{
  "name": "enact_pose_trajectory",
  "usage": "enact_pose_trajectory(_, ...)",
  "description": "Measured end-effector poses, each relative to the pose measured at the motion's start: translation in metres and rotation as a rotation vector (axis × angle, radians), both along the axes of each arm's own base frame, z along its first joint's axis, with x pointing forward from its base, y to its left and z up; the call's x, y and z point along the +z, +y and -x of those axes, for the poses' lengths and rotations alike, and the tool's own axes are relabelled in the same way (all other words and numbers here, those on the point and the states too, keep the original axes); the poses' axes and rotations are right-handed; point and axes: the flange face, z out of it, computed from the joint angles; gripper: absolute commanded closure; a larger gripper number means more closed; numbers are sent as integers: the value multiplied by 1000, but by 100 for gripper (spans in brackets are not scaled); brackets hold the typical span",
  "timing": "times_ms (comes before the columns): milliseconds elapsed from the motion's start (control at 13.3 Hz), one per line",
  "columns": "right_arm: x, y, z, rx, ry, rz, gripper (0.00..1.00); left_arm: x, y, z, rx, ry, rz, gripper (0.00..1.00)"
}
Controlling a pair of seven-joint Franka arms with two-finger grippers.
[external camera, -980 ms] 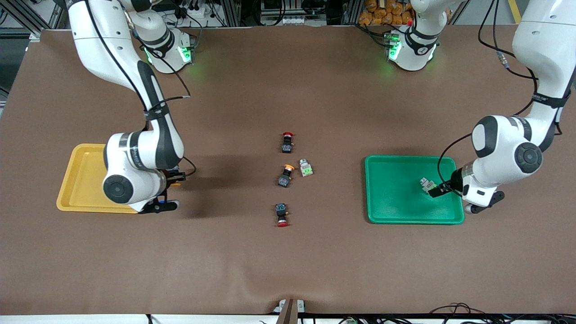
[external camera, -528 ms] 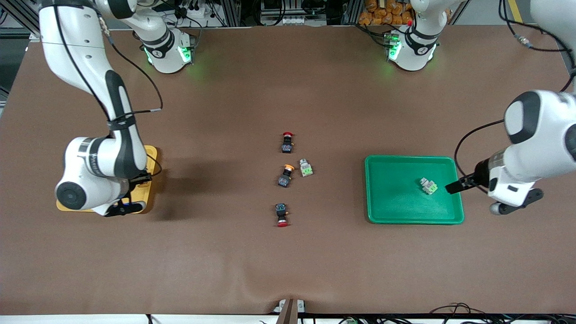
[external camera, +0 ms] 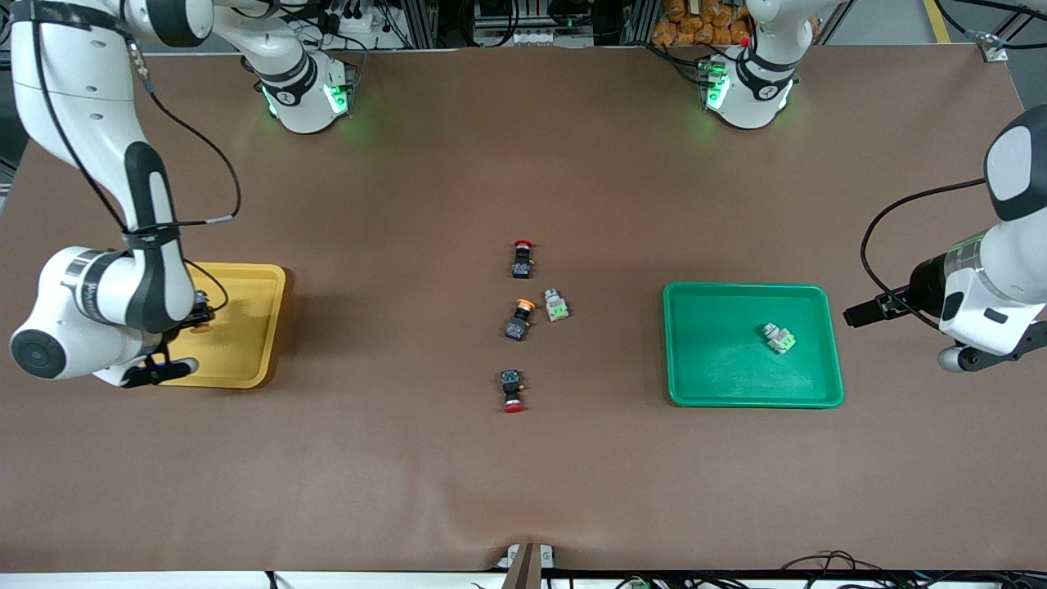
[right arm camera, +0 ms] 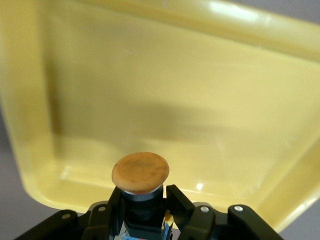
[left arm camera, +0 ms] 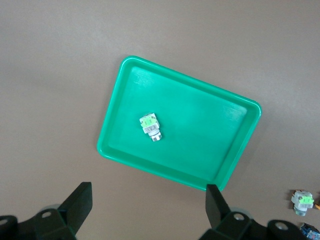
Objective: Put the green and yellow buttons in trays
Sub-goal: 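Release both switches into the trays and move the left gripper back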
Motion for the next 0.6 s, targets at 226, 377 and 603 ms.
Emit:
enact_pose_trajectory(226,-17,-27,7,-7,1,-5,100,-13,-53,4,-81,22,9,0)
enact_pose_trajectory(377,-39,-45,11,-12,-9,-20,100,-37,-106,1,-98,22,28,0)
enact_pose_trajectory(603,-63,-66,20,-20,-5,-56,77,-78,-193,5,-25,15,62,0)
